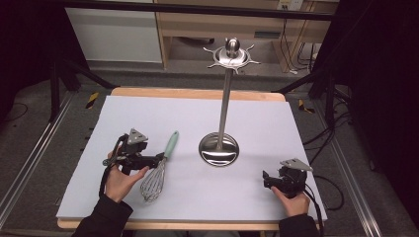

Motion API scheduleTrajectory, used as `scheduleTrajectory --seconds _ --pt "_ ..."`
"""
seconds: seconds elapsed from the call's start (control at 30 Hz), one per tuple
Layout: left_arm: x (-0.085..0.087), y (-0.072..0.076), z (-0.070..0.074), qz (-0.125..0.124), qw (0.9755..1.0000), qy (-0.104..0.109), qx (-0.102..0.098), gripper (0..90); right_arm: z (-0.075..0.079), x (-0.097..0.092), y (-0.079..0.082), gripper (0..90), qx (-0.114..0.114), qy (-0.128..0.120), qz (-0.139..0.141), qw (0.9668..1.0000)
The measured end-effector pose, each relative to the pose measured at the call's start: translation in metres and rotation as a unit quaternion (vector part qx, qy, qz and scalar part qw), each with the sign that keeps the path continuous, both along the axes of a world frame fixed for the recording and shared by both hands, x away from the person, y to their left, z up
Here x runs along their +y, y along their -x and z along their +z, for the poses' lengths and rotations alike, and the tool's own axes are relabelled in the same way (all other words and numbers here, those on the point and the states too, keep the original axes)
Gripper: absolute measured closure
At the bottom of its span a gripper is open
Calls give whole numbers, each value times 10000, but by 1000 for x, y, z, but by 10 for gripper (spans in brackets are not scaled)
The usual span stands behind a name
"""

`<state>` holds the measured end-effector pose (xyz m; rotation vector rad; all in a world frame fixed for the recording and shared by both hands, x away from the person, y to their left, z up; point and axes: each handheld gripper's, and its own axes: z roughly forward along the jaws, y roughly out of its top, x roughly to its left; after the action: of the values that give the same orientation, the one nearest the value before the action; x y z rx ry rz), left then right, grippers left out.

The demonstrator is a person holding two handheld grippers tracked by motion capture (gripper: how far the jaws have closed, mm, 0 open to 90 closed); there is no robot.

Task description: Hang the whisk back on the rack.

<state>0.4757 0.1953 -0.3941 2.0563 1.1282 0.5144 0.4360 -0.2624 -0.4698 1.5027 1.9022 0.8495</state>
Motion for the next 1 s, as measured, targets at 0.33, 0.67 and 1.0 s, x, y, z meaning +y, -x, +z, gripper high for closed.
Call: scheduleTrajectory --seconds 0.33,0.67,1.0 --pt "-8 -10 -1 9 9996 -185 208 278 0 0 0 87 11 -12 22 10000" --pt "-16 -22 -5 14 9978 -460 470 292 -1 0 -1 87 28 -30 76 10000" --pt "-25 -33 -11 19 9952 -645 733 349 -1 0 -1 87 42 -33 75 10000"
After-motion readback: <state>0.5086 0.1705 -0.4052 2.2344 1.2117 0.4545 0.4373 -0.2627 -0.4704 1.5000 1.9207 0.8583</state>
